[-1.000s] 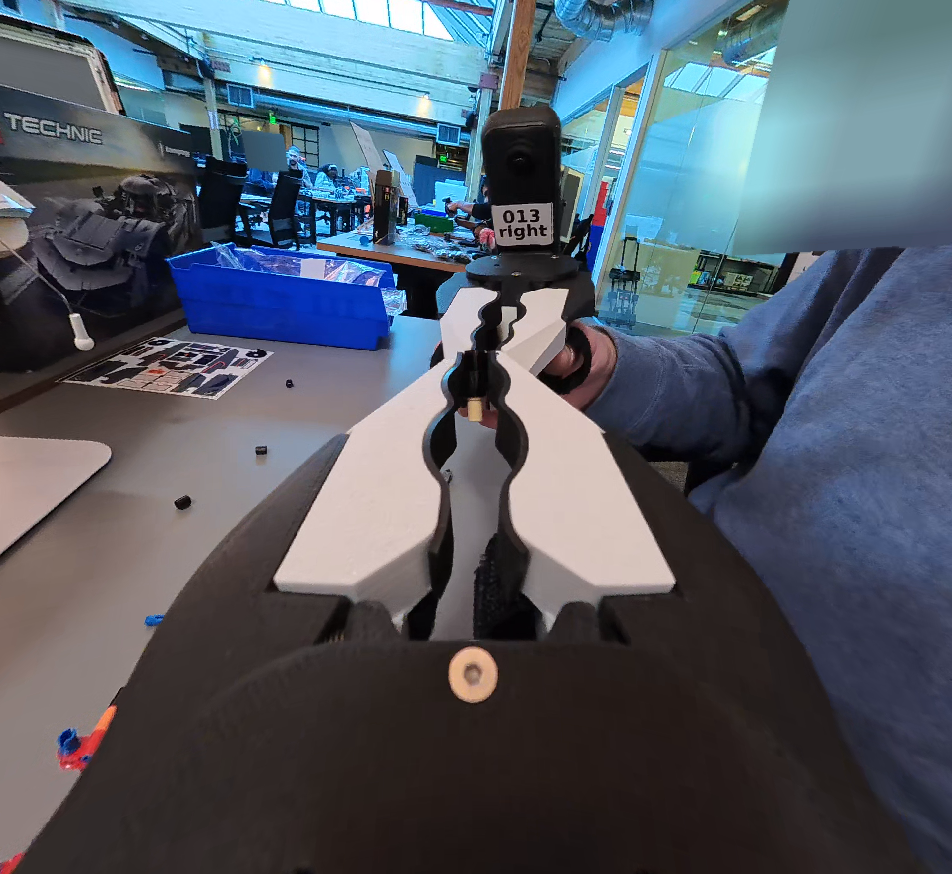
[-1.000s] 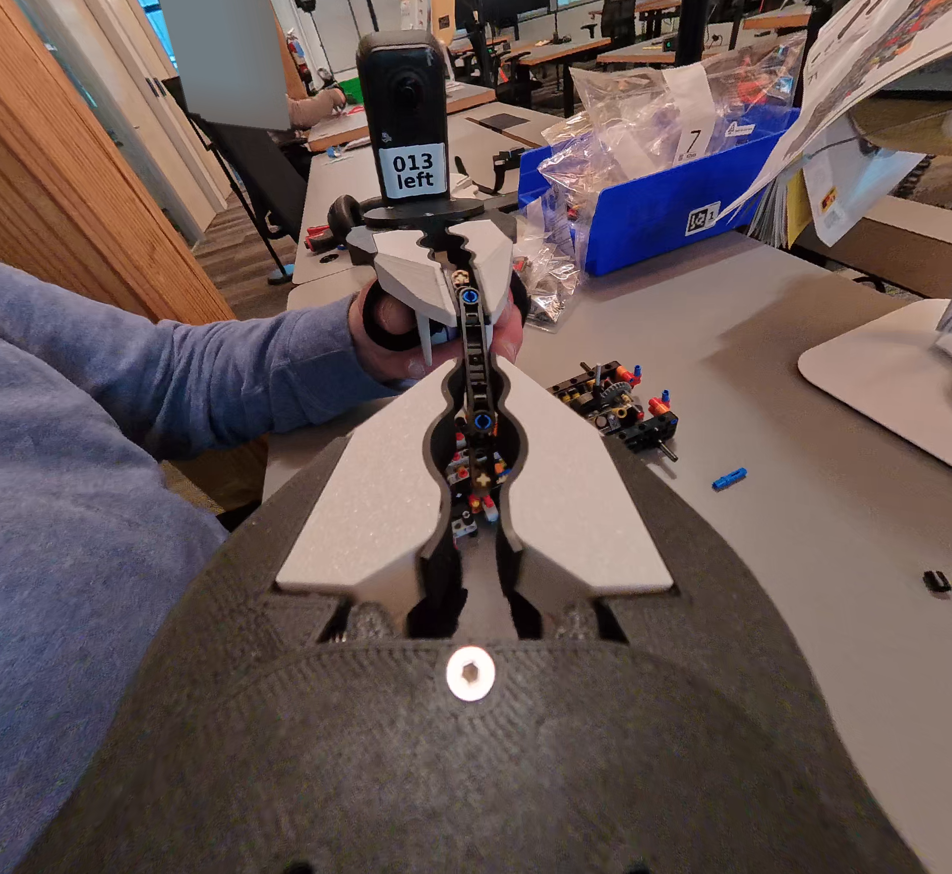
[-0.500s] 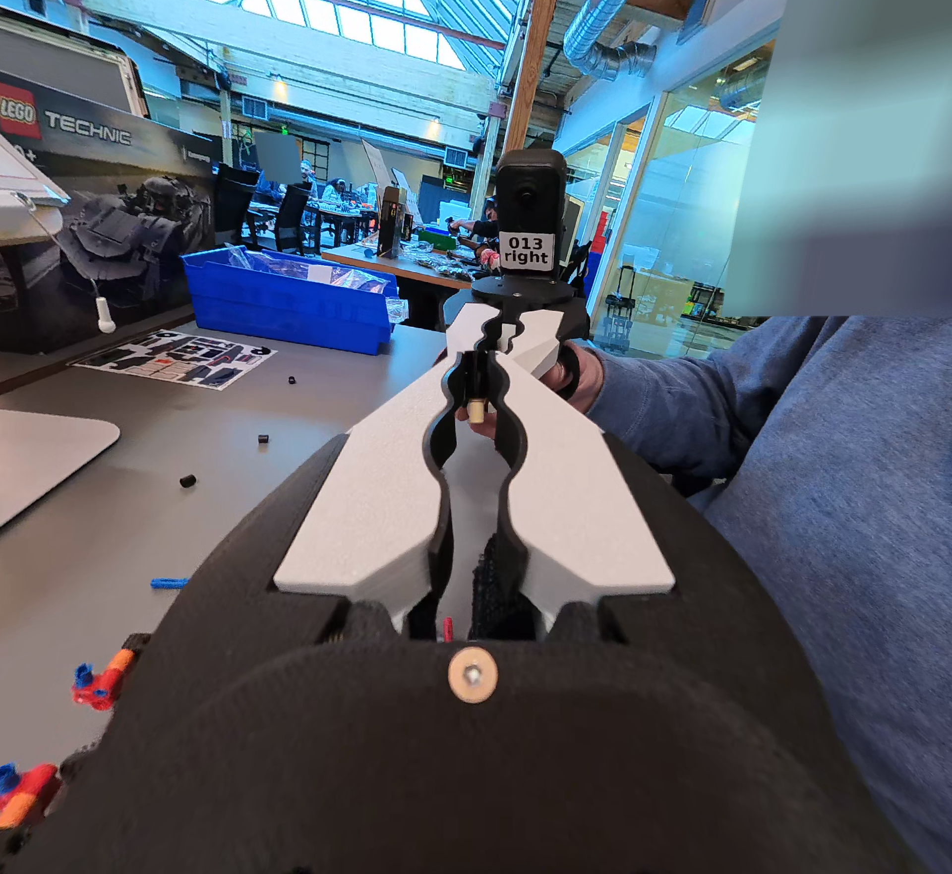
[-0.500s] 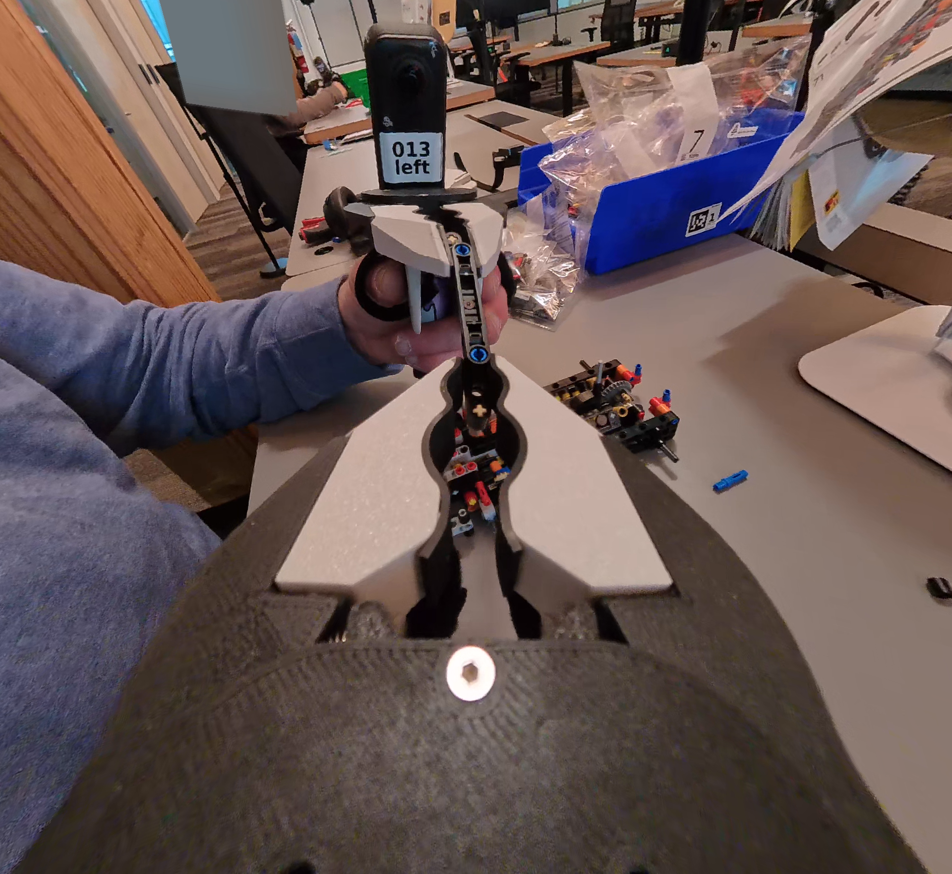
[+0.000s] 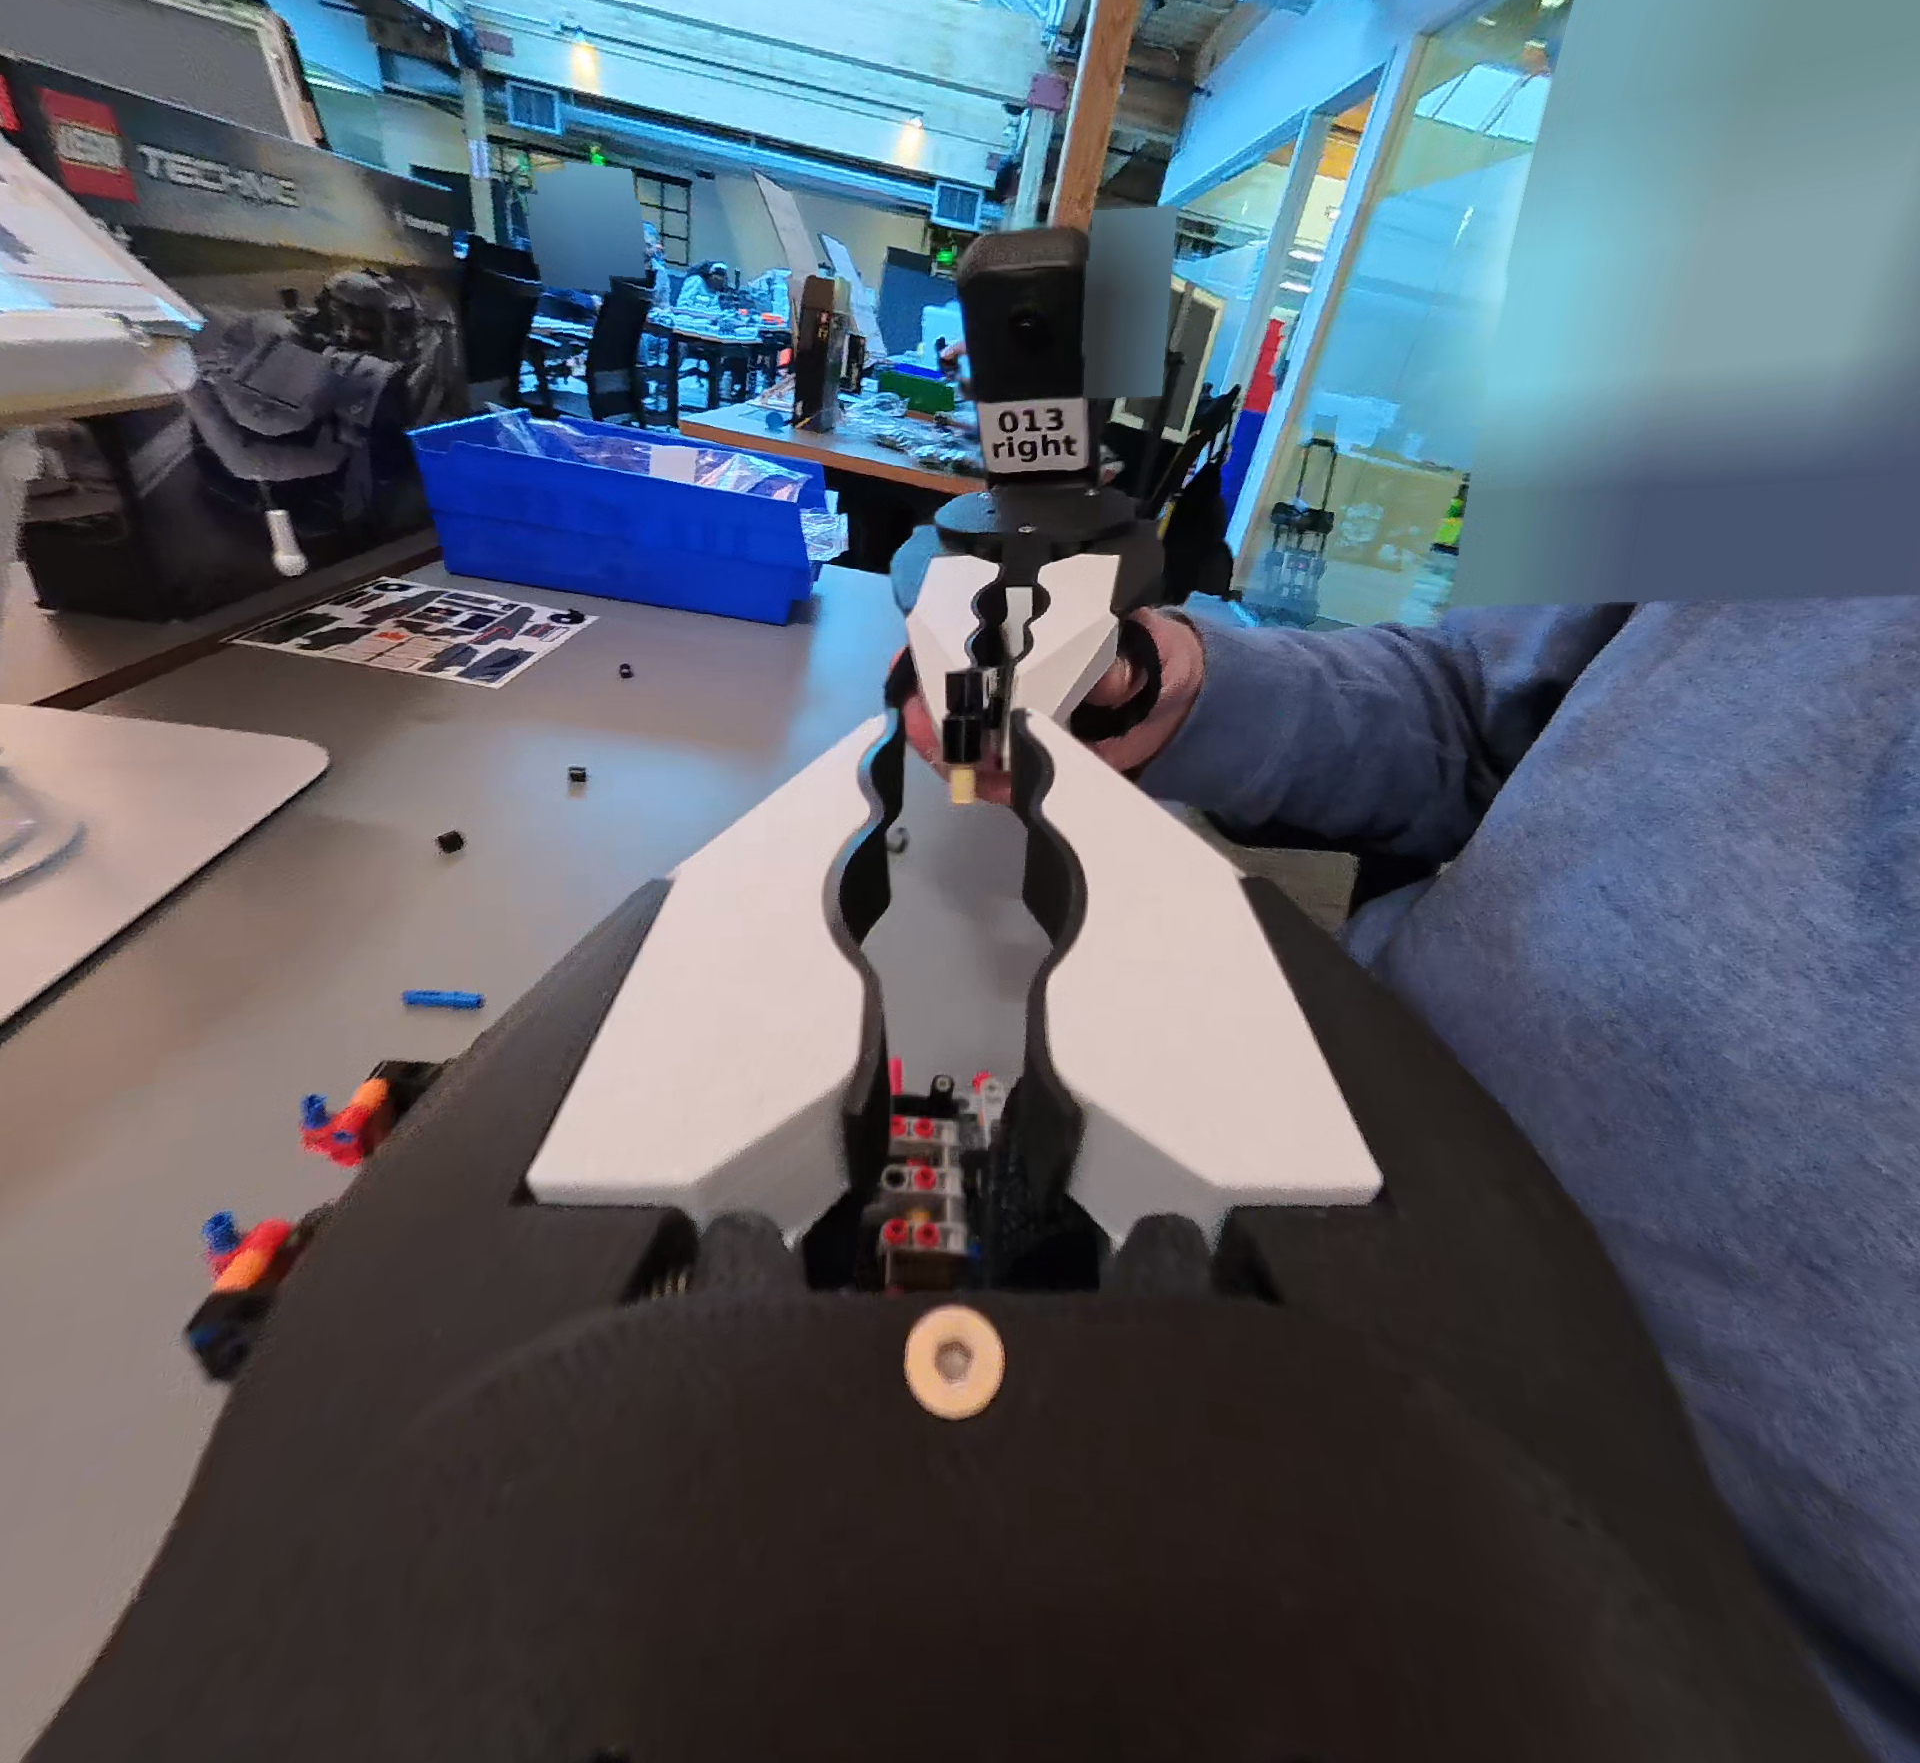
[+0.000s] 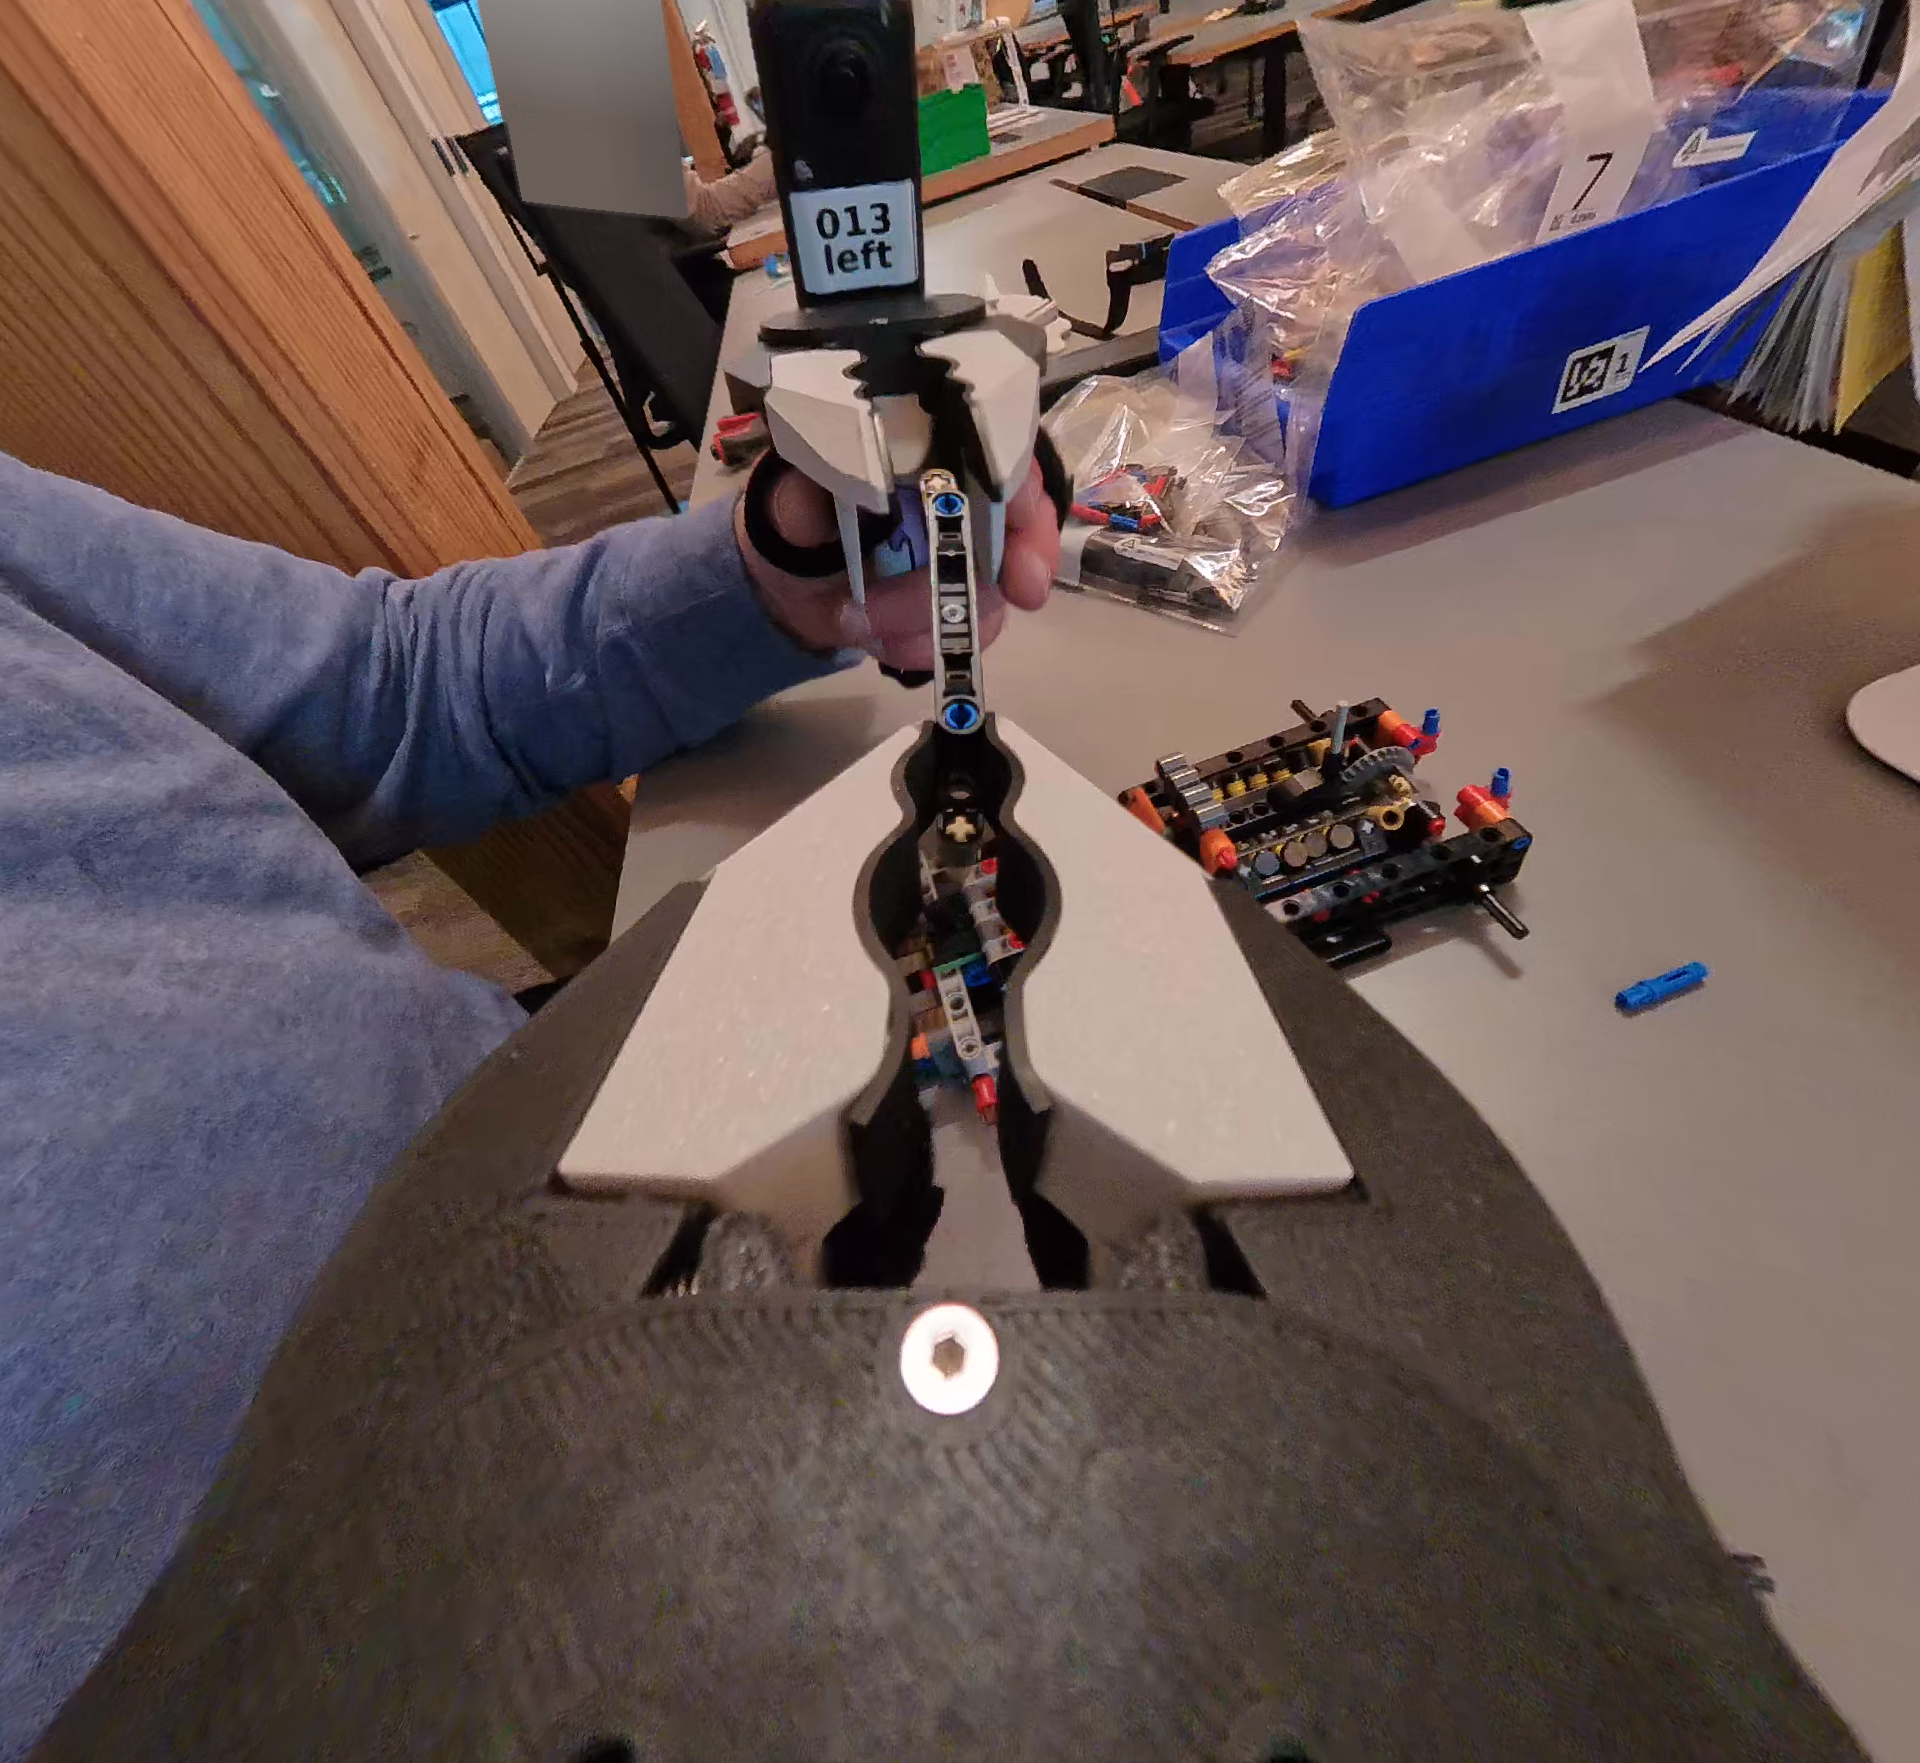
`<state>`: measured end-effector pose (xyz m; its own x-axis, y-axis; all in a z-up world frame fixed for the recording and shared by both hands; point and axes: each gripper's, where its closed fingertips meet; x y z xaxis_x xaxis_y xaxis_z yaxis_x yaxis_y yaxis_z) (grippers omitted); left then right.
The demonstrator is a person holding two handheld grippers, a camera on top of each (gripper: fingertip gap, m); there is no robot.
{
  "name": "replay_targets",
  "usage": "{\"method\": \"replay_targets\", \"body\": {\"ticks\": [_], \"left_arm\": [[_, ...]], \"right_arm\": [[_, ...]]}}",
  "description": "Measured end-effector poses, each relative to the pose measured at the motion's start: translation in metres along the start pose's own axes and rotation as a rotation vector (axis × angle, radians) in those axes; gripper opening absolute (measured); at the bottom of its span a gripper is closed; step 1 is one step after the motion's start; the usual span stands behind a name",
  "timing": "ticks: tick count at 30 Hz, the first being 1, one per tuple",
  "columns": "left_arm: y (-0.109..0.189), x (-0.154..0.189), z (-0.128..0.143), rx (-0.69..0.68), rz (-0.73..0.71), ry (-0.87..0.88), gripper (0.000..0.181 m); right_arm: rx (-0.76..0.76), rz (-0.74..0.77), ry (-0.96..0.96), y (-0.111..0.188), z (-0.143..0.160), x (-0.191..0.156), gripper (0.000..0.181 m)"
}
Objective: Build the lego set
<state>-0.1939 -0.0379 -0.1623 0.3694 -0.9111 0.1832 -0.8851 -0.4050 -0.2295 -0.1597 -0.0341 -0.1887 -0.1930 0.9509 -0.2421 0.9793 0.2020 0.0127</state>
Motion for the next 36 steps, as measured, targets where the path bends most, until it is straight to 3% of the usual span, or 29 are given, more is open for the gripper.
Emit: {"method": "replay_targets", "body": {"ticks": [8,15,21,27,32,36], "left_arm": [[0.006,0.006,0.011,-0.229,-0.061,-0.198,0.021],[-0.003,0.014,0.05,-0.551,-0.044,-0.34,0.004],[-0.002,0.017,0.056,-0.603,-0.047,-0.351,0.001],[0.006,0.019,0.057,-0.679,-0.044,-0.319,0.013],[0.007,0.018,0.07,-0.768,-0.037,-0.334,0.008],[0.007,0.018,0.07,-0.754,-0.034,-0.344,0.006]], "right_arm": [[-0.115,-0.035,0.004,-0.008,0.023,-0.007,0.004],[-0.24,-0.05,0.081,-0.015,0.045,-0.016,0.004],[-0.263,-0.063,0.07,-0.014,0.05,-0.016,0.004],[-0.284,-0.036,0.096,-0.012,0.052,-0.012,0.004],[-0.302,-0.028,0.15,-0.014,0.052,-0.015,0.004],[-0.296,-0.019,0.163,-0.014,0.05,-0.014,0.004]]}}
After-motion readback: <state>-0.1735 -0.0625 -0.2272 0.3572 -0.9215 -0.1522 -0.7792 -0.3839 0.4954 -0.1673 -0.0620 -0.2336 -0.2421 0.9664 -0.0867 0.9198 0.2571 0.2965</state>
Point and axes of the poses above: each gripper's, where its closed fingertips meet, y back along the fingers, z out of its underside, x = y × z across the jaws, and after that the axes turned 10 degrees about x, right-handed
